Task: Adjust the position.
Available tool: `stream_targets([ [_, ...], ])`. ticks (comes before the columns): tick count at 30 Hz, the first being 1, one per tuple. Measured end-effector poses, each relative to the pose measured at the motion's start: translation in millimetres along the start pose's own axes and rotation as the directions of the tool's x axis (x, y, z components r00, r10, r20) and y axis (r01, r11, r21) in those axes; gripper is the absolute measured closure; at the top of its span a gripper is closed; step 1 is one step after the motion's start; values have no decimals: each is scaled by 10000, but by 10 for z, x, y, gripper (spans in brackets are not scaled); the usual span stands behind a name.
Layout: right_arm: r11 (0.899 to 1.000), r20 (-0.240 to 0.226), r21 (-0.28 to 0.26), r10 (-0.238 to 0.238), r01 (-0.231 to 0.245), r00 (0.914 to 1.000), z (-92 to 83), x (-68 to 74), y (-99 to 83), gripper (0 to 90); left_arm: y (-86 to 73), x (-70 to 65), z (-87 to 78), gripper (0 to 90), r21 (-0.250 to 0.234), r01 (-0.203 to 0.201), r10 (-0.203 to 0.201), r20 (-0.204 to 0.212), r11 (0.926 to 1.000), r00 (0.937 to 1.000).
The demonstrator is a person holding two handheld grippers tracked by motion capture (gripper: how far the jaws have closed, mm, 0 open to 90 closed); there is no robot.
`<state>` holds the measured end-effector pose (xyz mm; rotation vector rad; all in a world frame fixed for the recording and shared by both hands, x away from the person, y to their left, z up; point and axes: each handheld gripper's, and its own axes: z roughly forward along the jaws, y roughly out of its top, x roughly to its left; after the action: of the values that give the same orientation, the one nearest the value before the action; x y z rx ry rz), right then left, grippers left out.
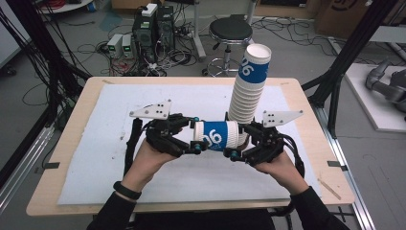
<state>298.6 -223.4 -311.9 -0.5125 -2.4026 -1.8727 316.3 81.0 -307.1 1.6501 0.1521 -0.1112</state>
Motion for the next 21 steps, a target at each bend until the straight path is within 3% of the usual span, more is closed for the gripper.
stream_targets([
  [12,9990,-177,168,-414,417,9990,-42,-11,3,182,-21,3,30,293,513,129,-134,106,9986,9999],
  [16,9977,-163,357,-579,585,9982,-46,-12,1,190,-18,-14,41,286,1251,66,-54,-101,9921,9999],
  [21,9954,-173,563,-771,780,9969,-27,-13,-6,214,-13,-28,76,258,1809,100,-70,-175,9835,9998],
])
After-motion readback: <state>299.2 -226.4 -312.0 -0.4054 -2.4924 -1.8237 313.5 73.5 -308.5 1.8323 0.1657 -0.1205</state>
